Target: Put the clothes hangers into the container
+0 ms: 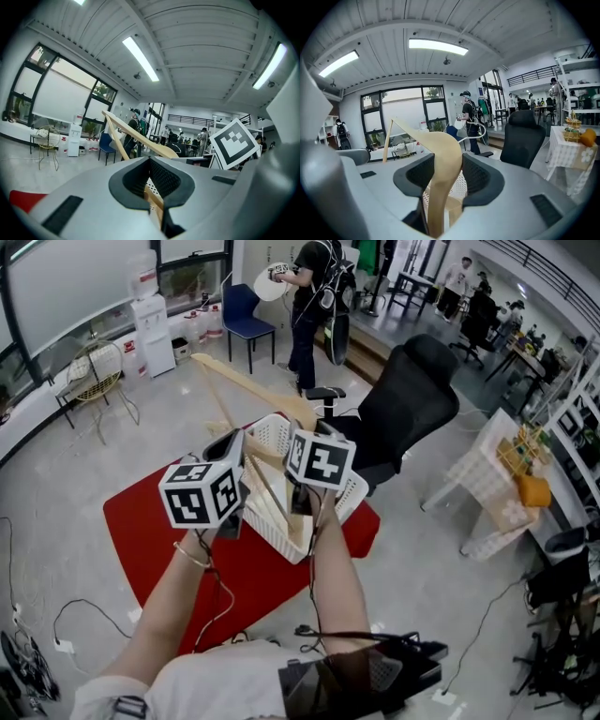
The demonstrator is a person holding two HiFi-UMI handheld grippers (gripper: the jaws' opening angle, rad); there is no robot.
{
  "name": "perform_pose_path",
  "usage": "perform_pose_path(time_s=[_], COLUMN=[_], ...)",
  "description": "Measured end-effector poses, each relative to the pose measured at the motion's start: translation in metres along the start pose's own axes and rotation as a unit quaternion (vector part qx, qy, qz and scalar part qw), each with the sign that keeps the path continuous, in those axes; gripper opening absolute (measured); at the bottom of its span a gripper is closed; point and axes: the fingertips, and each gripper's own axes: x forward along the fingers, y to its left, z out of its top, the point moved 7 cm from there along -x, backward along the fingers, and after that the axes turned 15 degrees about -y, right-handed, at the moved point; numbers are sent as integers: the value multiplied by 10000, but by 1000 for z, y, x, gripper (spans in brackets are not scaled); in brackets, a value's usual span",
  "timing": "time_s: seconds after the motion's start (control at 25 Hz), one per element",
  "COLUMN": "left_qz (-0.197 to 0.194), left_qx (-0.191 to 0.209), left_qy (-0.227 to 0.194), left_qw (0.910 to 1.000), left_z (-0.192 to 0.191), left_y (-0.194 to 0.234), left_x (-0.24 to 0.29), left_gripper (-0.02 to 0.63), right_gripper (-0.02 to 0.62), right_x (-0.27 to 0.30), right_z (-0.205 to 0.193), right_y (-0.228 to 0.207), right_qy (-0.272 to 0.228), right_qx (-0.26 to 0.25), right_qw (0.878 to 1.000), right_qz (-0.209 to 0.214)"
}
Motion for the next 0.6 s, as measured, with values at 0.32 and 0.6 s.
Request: perform_pose_path(time_s=[0.32,0.6], left_qz=[117,297], left_qx=[-130,-203], left_qy=[369,653], left_qw=[9992,9972], left_z=[-37,-62], left_y=[4,15], left_x=[10,7], left_gripper=[2,2], right_gripper=[193,193], right_x=[10,15], right_z=[-33,-69], right_y=[-17,-17], right_qy=[222,535], right_qx=[-200,-304], right_qw=[9996,9980], right_qz=[-11,107])
